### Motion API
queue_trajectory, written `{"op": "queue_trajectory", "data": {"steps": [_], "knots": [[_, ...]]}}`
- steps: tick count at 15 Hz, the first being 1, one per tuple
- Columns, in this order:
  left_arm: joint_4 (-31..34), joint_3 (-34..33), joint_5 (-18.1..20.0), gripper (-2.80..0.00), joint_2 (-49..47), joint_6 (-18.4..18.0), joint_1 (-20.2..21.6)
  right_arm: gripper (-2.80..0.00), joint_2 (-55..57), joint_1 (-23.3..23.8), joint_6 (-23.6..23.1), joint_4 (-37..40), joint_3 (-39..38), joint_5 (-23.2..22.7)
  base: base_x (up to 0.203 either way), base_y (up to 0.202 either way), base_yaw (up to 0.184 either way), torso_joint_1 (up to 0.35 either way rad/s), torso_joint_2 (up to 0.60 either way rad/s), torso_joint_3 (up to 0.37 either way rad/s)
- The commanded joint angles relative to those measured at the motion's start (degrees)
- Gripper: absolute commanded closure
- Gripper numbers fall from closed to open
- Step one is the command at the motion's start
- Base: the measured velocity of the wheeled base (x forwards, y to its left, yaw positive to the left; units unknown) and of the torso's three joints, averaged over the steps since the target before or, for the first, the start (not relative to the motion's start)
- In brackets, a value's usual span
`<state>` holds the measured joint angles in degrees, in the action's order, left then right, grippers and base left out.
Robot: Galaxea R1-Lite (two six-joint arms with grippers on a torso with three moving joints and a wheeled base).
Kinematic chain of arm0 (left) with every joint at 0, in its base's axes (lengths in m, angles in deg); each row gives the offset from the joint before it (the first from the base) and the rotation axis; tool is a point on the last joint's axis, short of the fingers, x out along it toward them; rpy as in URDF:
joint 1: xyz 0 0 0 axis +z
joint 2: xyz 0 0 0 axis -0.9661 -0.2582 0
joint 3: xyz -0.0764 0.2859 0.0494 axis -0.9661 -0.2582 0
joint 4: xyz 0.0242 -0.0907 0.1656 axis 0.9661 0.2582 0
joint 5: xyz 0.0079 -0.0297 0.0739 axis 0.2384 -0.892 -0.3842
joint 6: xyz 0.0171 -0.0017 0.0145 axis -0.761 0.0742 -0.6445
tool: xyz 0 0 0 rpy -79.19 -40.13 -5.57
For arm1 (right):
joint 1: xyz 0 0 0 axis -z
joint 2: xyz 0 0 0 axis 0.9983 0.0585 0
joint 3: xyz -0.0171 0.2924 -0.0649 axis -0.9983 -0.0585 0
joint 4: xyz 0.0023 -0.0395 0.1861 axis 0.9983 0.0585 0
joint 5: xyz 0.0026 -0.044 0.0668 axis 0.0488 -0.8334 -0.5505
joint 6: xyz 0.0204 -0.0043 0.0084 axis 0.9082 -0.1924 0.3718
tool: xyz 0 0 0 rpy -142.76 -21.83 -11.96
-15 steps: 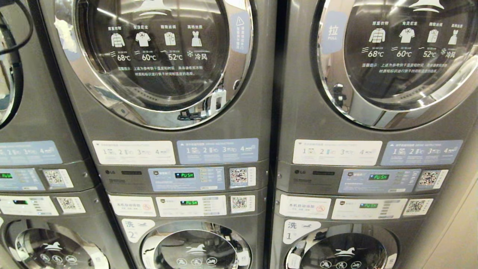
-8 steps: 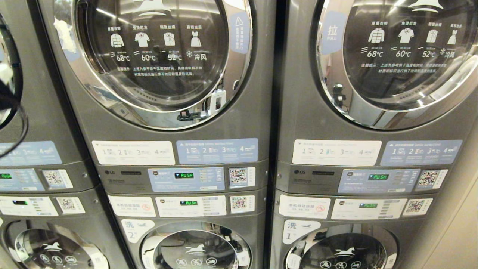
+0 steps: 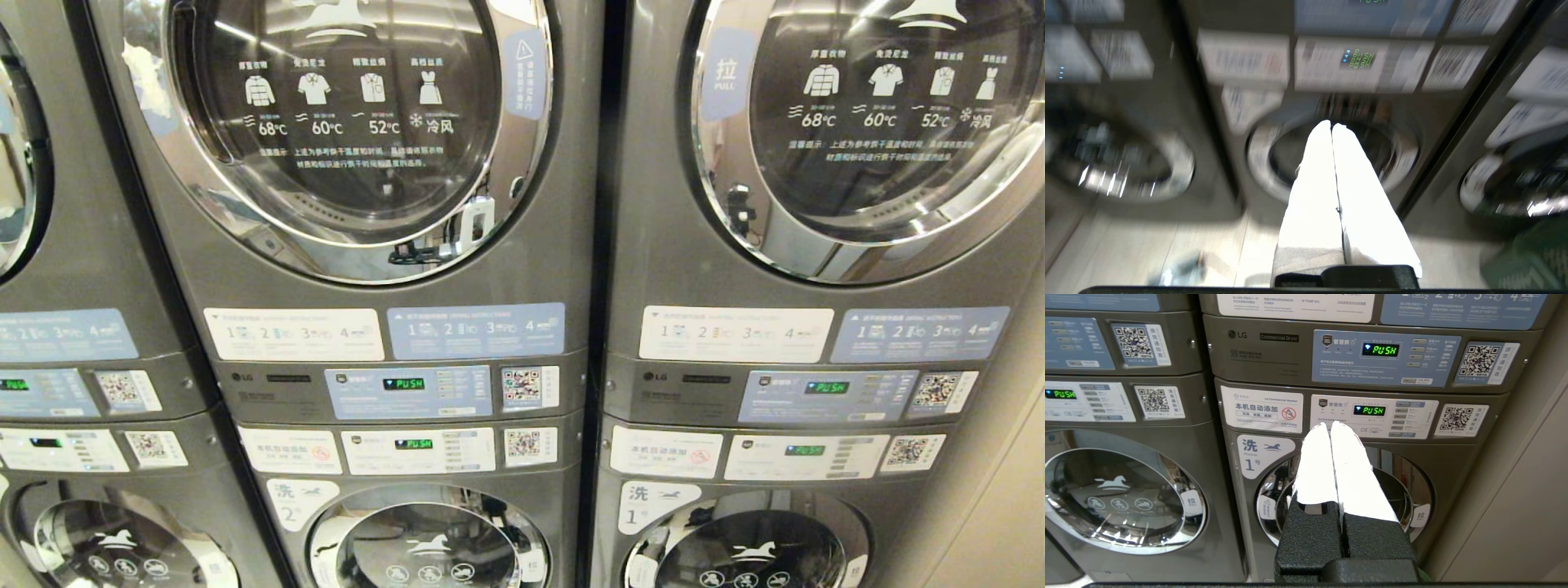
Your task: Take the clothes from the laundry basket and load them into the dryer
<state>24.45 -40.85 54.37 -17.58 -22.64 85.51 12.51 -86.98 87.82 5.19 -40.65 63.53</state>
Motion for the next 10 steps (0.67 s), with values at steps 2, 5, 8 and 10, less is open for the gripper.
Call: {"op": "queue_trajectory", "data": {"steps": [2, 5, 8, 10], "knots": [[16.7, -1.9, -6.3, 0.00, 10.4, -0.1, -0.1, 0.00, 0.0, 0.0, -0.2, 0.1, 0.1, -0.1, 0.000, 0.000, 0.000, 0.000, 0.00, 0.000], [12.1, -3.3, -6.8, 0.00, 11.0, -0.6, -3.1, 0.00, 0.0, 0.0, -0.6, 0.1, 0.0, -0.4, 0.000, 0.000, 0.000, 0.000, 0.00, 0.000], [12.3, -3.2, -6.7, 0.00, 12.2, -1.3, -13.3, 0.00, -0.1, 0.0, -0.6, -0.1, -0.1, -0.3, 0.000, 0.000, 0.000, 0.000, 0.00, 0.000], [12.3, -3.3, -6.5, 0.00, 16.3, -2.1, -12.5, 0.00, 0.0, 0.0, -0.5, -0.1, -0.2, -0.1, 0.000, 0.000, 0.000, 0.000, 0.00, 0.000]]}}
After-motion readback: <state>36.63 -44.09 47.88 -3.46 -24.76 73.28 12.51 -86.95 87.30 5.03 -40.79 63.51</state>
